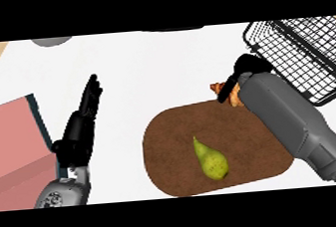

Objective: Pick the croissant from the cutting board and place it in the tiered basket

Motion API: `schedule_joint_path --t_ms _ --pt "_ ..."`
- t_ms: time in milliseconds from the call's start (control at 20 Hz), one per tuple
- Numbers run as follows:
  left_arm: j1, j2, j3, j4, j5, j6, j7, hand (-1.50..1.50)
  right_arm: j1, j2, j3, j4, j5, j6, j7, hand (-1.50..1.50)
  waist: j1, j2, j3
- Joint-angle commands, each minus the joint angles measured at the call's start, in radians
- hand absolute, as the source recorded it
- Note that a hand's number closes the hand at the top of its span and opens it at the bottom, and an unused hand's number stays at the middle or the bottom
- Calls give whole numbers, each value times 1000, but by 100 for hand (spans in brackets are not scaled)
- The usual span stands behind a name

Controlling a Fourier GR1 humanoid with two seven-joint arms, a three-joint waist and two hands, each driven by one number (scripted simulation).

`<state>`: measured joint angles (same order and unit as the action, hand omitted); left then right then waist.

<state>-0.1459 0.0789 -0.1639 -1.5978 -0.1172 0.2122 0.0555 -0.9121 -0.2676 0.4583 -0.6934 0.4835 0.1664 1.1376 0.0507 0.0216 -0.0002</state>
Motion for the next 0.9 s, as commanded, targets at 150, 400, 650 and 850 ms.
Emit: schedule_joint_path --t_ms 150,400,650,850 --pt "-44 -1 8 28 14 -19 5 0 -167 22 -95 248 79 -170 320 150 30 9 -2" --pt "-55 -10 -2 19 -5 -4 20 0 -304 8 -93 392 163 -196 349 150 27 -2 -3" --pt "-16 -17 -16 47 -12 -4 -2 0 -513 -34 -82 521 237 -169 350 150 24 -16 -7" --pt "-44 -12 8 64 -8 1 11 0 -656 -19 -64 607 275 -172 350 150 9 -20 -7"
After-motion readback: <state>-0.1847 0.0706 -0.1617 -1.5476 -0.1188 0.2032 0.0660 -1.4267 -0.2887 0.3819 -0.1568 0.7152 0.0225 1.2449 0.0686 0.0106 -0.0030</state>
